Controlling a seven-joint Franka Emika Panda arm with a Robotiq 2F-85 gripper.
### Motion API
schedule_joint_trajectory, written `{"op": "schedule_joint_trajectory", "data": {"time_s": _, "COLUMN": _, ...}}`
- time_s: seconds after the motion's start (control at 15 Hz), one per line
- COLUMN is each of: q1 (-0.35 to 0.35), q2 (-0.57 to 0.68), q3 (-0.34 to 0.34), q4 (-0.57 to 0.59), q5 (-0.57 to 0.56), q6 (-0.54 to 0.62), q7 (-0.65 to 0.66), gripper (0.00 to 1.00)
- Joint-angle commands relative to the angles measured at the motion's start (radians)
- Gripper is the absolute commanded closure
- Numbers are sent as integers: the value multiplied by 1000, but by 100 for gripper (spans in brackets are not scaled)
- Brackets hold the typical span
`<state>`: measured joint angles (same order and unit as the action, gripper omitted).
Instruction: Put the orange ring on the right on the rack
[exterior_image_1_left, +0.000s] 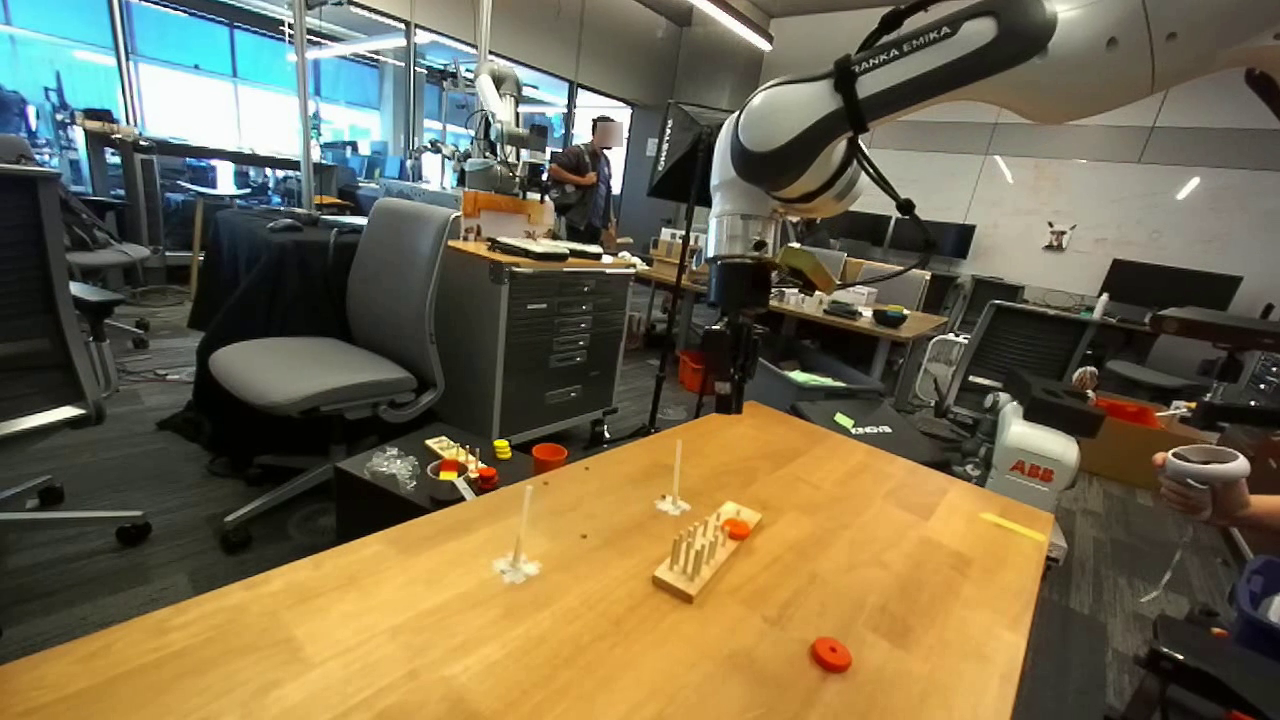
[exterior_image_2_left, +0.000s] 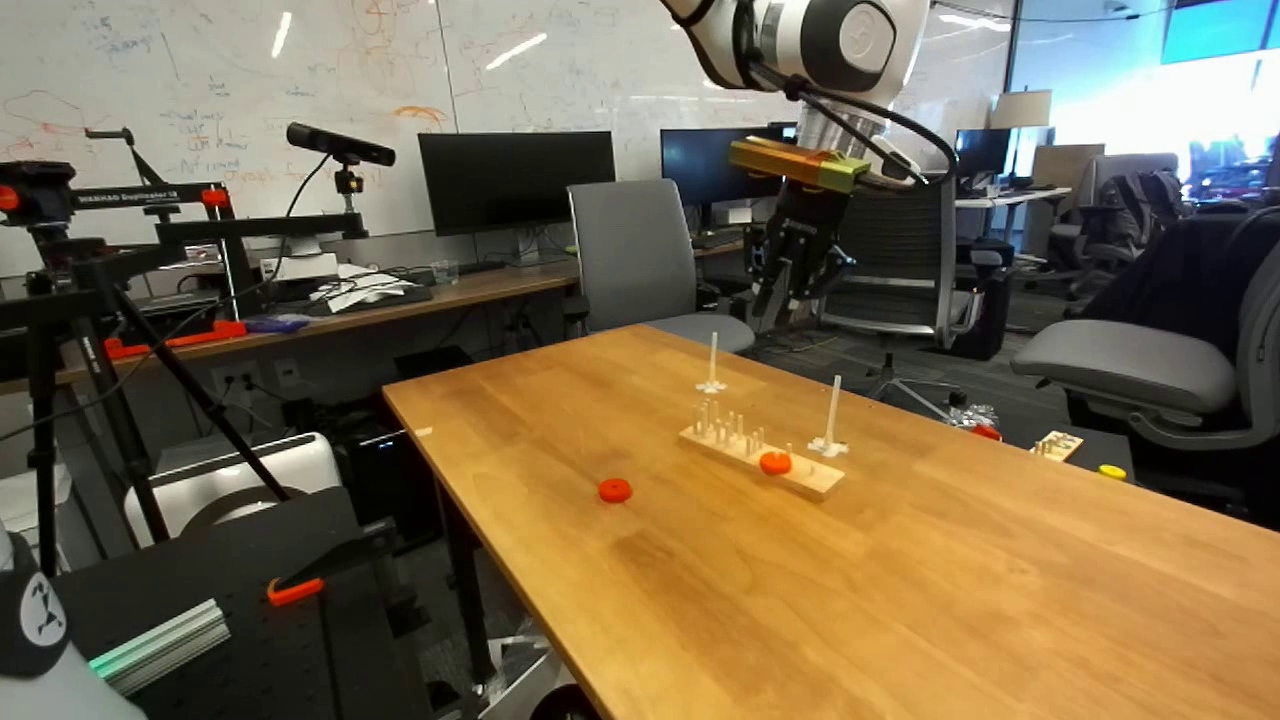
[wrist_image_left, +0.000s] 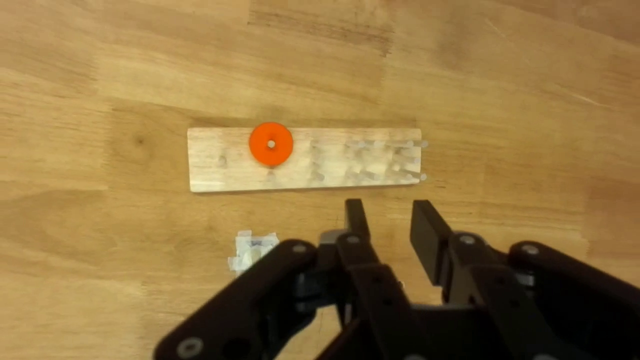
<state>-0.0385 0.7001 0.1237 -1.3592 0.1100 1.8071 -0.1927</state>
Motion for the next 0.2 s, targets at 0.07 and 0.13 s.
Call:
{"op": "schedule_joint_trajectory", "data": {"time_s": 0.07, "q1": 10, "q2": -9, "q3": -17, "q4": -8, "q5": 9, "q6": -33, "q7": -4, "gripper": 52}}
{"op": "schedule_joint_trajectory", "data": {"time_s": 0.13, "q1": 10, "q2": -11, "q3": -17, "q4": -10, "q5": 8, "q6": -38, "q7": -4, "gripper": 45}}
